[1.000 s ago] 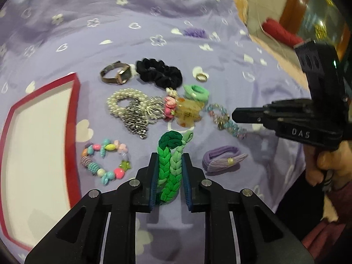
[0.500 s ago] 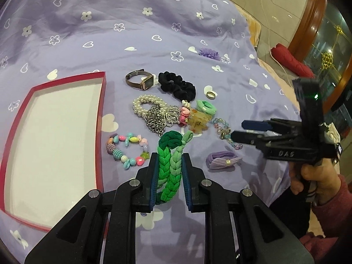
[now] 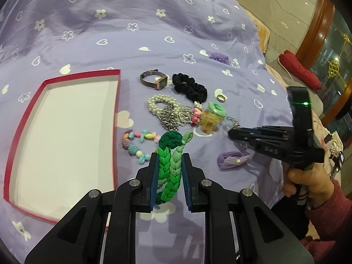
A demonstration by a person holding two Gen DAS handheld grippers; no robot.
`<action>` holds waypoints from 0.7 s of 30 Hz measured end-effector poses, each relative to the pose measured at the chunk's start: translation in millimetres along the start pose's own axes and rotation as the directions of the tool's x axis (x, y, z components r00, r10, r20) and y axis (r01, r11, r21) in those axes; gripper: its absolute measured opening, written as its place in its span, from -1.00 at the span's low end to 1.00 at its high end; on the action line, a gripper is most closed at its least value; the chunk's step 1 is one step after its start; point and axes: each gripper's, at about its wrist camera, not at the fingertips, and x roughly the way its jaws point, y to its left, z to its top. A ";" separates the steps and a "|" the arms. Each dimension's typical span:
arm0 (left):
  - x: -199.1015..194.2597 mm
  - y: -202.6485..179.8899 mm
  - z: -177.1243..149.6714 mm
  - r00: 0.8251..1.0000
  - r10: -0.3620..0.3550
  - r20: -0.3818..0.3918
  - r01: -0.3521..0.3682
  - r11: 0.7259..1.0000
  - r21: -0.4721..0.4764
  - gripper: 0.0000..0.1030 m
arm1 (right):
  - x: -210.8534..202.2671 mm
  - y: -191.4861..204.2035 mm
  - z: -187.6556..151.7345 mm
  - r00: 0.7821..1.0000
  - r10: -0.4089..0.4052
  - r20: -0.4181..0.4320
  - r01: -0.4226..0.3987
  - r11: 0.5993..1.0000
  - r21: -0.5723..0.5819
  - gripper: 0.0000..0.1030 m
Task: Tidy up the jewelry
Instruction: 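Carry both bracelets into the red tray and lower them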
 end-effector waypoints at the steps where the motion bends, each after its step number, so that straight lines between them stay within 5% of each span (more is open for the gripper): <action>1: -2.1 2.3 0.0 1.000 0.005 0.005 -0.005 1.000 -0.005 -0.65 | -3.2 0.3 0.0 1.000 0.012 0.002 -0.012 1.000 0.007 -0.82; 11: -22.8 34.3 -0.4 0.997 0.069 0.045 -0.065 0.995 -0.074 -0.65 | -29.1 48.4 28.7 0.986 0.153 0.067 -0.150 0.988 -0.038 -0.82; 21: -28.9 88.9 12.1 0.985 0.170 0.041 -0.163 0.976 -0.143 -0.65 | 9.7 123.9 74.0 0.954 0.296 0.042 -0.289 0.949 -0.126 -0.82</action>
